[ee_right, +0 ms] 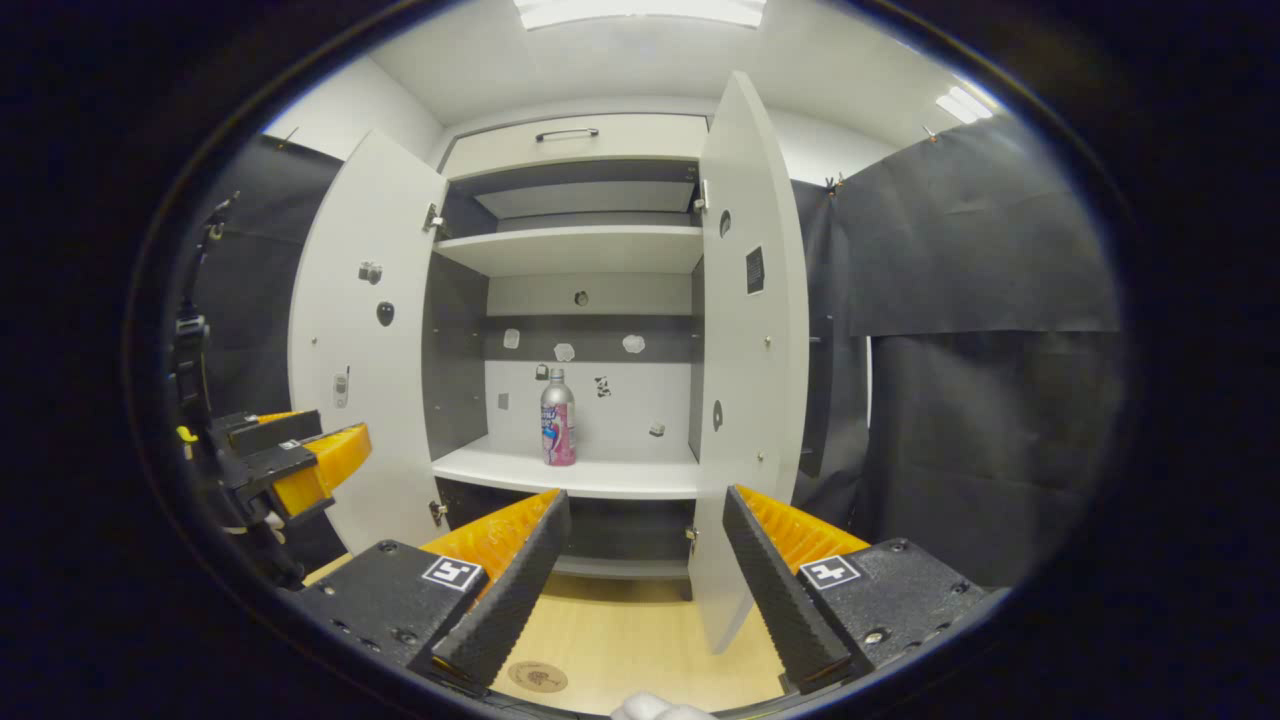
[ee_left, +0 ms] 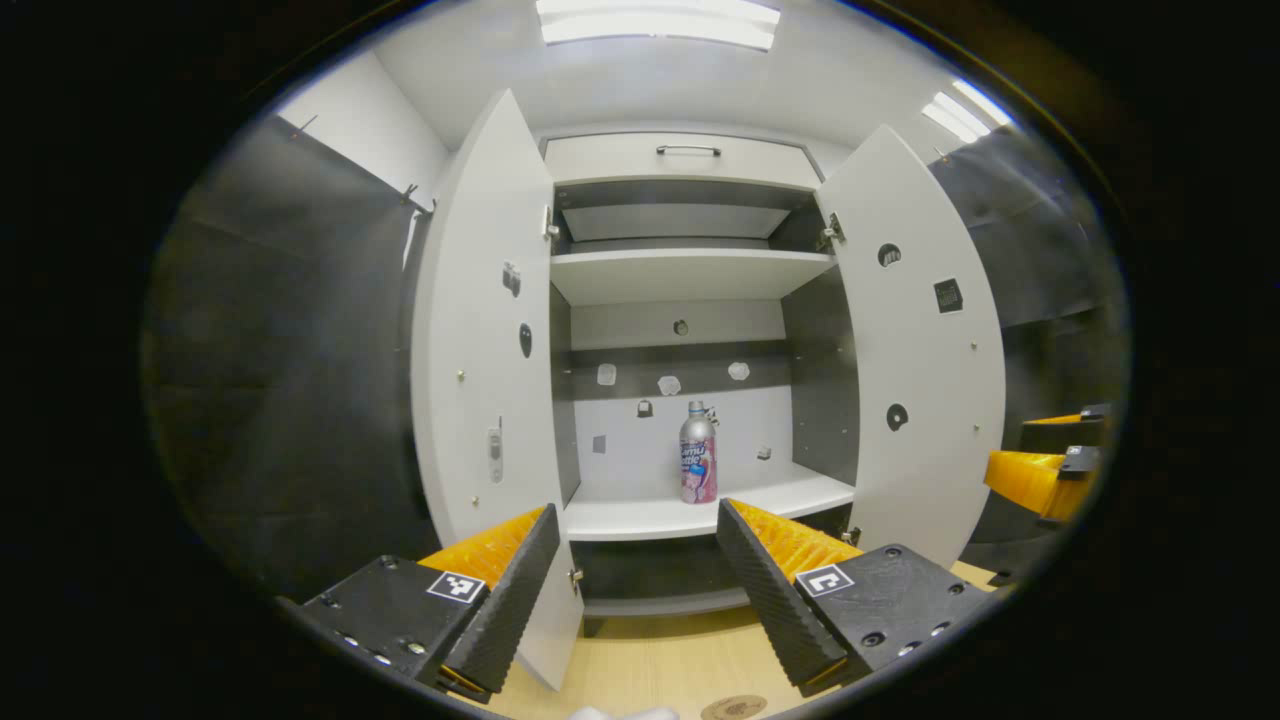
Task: Grasp the bottle in the cabinet with the left hand and place it on the coaster, then close the right door with the right hand and the left door with the left hand.
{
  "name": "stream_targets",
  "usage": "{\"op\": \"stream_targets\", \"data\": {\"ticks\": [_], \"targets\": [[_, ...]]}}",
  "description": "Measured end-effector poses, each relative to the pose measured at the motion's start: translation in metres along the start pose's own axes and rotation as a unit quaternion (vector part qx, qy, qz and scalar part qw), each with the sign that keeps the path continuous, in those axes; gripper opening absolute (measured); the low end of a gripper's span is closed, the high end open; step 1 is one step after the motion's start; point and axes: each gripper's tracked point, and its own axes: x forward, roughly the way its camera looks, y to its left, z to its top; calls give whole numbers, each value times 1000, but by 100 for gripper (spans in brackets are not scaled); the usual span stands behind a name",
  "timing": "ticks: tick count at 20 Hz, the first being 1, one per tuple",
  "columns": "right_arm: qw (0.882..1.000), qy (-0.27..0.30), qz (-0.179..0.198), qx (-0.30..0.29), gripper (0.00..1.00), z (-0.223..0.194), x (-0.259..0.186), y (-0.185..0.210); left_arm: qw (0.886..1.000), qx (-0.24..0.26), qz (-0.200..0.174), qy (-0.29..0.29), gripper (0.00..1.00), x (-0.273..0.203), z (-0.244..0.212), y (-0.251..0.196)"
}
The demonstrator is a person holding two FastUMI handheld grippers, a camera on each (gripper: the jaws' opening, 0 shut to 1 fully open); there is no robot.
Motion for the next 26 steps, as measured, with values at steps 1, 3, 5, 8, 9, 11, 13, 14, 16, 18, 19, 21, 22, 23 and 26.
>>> {"op": "stream_targets", "data": {"ticks": [1, 3, 5, 8, 9, 11, 13, 14, 16, 18, 19, 21, 22, 23, 26], "targets": [[1000, 1, -1, 1, 100, 2, 1, 0, 1000, -1, -3, -5, 97, 13, 3, -3], [1000, 1, -5, 0, 100, 5, 3, -2, 1000, -1, -8, -17, 96, 43, 8, -9], [1000, 1, -8, -1, 100, 8, 3, -1, 1000, -4, -14, -26, 97, 77, 14, -19], [1000, -1, -11, -2, 100, 14, 5, -2, 999, -2, -19, -41, 97, 127, 20, -32], [1000, -4, -13, -4, 100, 17, 5, -2, 999, -2, -23, -46, 97, 145, 22, -40], [1000, -1, -13, -13, 100, 18, 8, 1, 999, -4, -26, -45, 98, 178, 21, -52], [1000, -2, -13, -18, 100, 23, 12, 4, 998, -16, -32, -45, 97, 210, 19, -64], [1000, -1, -14, -20, 100, 22, 12, 3, 999, -16, -30, -39, 97, 227, 16, -68], [1000, 2, -11, -22, 100, 24, 15, 5, 999, -10, -21, -35, 97, 257, 10, -70], [1000, 4, -8, -26, 100, 26, 23, 8, 1000, -8, -9, -26, 97, 286, 0, -69], [1000, 6, -8, -30, 100, 25, 26, 8, 1000, -7, -5, -23, 98, 299, -6, -70], [999, 13, -5, -37, 100, 22, 27, 8, 1000, -8, -4, -13, 97, 318, -16, -73], [999, 14, -3, -39, 100, 20, 28, 8, 1000, -7, -4, -4, 97, 325, -23, -74], [999, 18, 0, -42, 100, 18, 29, 7, 1000, -8, -2, 0, 98, 332, -27, -74], [999, 33, -2, -38, 100, 9, 28, 1, 1000, -13, 2, 16, 97, 344, -42, -76]]}}
